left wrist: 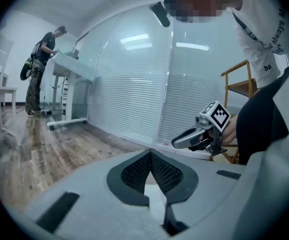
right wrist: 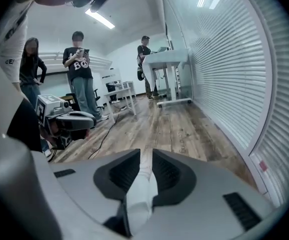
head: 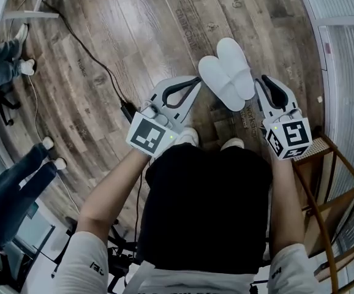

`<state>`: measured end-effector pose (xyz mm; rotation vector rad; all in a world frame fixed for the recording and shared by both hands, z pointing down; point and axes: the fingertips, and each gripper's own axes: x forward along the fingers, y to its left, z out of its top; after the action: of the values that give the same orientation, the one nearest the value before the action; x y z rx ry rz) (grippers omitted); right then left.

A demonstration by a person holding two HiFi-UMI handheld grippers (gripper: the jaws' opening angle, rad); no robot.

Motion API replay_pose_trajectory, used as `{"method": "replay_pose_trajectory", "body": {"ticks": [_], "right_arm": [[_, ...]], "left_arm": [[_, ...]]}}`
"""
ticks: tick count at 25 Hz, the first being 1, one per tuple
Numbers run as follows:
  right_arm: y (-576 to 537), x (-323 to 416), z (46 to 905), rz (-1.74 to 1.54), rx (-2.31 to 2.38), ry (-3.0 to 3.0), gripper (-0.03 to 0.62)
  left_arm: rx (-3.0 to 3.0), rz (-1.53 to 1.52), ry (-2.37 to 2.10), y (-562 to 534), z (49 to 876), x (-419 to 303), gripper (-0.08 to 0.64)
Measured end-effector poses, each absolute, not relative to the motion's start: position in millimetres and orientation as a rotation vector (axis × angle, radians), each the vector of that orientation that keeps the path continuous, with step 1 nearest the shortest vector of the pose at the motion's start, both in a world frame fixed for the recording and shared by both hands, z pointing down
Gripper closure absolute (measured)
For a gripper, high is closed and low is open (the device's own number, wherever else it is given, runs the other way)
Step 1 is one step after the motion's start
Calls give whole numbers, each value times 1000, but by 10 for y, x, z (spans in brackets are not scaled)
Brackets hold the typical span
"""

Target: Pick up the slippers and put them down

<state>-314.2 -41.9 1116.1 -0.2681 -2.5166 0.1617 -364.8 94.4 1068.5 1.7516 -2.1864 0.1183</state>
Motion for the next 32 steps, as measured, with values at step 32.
{"method": "replay_pose_trajectory", "body": {"ticks": [32], "right_arm": [[252,-2808,4493,29,-232,-2841,542]], "left_arm": [[1640,-94,-2351,1391,4484,-3158,548]]}}
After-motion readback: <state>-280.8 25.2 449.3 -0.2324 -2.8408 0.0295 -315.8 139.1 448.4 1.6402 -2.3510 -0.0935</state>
